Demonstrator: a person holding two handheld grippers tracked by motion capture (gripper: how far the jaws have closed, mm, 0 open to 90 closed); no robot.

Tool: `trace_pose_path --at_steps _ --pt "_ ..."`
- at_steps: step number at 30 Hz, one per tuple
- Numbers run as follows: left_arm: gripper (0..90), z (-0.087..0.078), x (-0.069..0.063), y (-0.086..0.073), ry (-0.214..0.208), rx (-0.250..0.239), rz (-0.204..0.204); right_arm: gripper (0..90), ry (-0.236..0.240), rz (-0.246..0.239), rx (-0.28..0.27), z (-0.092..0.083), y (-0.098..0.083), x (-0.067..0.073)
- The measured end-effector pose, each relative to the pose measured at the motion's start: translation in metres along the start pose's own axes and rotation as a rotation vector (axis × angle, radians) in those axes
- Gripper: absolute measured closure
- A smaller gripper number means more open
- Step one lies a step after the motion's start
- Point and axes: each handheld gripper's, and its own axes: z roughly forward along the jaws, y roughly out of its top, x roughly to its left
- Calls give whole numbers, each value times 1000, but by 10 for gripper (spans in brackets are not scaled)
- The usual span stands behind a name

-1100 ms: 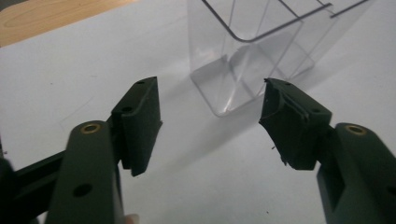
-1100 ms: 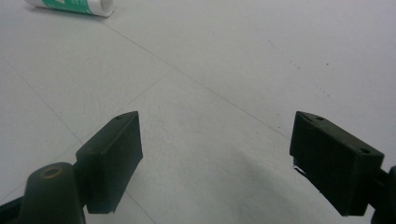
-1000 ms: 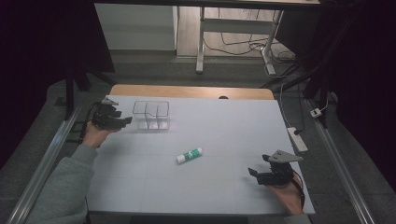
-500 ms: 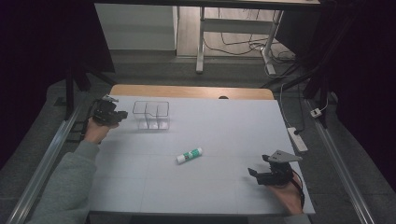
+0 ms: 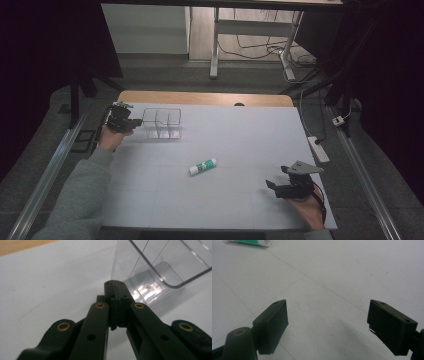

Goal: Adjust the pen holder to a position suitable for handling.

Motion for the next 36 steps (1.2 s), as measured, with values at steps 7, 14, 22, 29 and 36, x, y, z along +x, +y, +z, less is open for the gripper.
trace_pose_path --at_steps 7,14,22,29,36 --pt "885 6 -1 2 -8 8 -3 166 2 -3 2 0 0 0" --pt "885 11 -1 2 -21 19 -10 166 -2 -9 12 1 0 0" --pt "886 13 -1 3 -15 23 -12 166 -1 -9 12 1 0 1" --pt "886 17 -1 3 -25 28 -19 166 4 -6 15 2 0 0" --pt "886 19 -8 5 -31 23 -2 166 4 -5 15 2 0 0"
